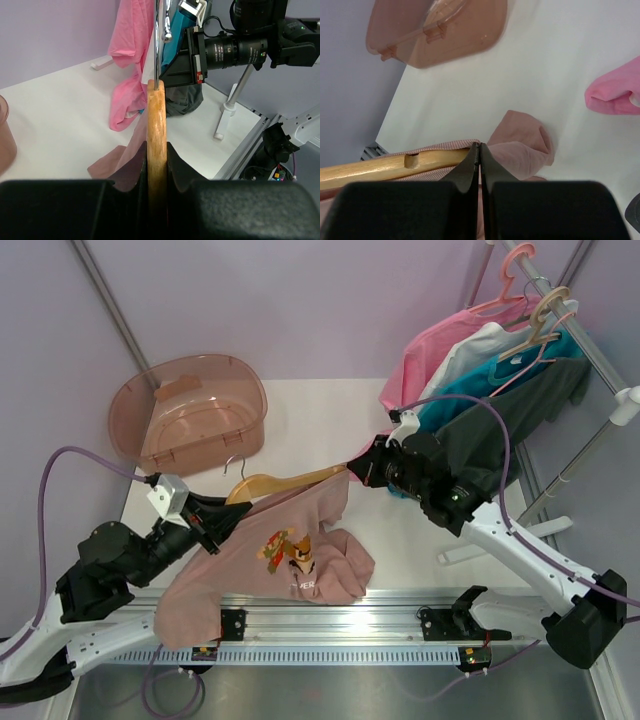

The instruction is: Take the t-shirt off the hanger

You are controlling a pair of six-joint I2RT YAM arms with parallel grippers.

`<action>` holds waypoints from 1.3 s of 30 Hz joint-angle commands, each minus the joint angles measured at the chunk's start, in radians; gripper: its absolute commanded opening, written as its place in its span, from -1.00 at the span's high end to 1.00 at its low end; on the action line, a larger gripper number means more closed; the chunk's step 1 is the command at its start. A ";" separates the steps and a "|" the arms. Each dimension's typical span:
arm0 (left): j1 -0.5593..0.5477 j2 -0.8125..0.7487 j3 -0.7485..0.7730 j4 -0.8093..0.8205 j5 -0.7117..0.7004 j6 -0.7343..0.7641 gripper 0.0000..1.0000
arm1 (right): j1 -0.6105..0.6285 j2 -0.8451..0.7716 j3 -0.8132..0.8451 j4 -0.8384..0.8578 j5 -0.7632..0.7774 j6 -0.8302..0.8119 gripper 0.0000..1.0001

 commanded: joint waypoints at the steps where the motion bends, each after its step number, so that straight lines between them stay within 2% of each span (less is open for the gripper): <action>1: -0.002 -0.055 0.036 0.359 -0.011 -0.026 1.00 | -0.019 -0.051 -0.073 0.078 -0.002 0.032 1.00; 17: -0.004 -0.116 -0.004 0.445 0.006 -0.045 1.00 | -0.020 -0.205 -0.236 0.452 -0.257 0.245 1.00; 22: -0.004 -0.130 0.005 0.431 0.022 -0.046 1.00 | -0.019 -0.226 -0.222 0.396 -0.163 0.219 1.00; 26: -0.004 -0.107 0.021 0.382 0.017 -0.048 1.00 | -0.019 -0.219 -0.120 0.247 -0.091 0.120 0.96; 32: -0.004 -0.076 -0.001 0.307 0.064 -0.054 1.00 | -0.019 -0.219 0.130 -0.089 -0.200 -0.156 0.25; 33: -0.004 -0.081 -0.005 0.304 0.068 -0.056 1.00 | -0.019 -0.225 0.148 -0.132 -0.220 -0.184 0.02; 36: -0.004 -0.086 -0.001 0.284 0.103 -0.078 1.00 | -0.019 -0.262 0.189 -0.152 -0.313 -0.282 -0.21; 39: -0.004 -0.069 0.021 0.243 0.153 -0.097 1.00 | -0.020 -0.257 0.256 -0.187 -0.543 -0.398 -0.43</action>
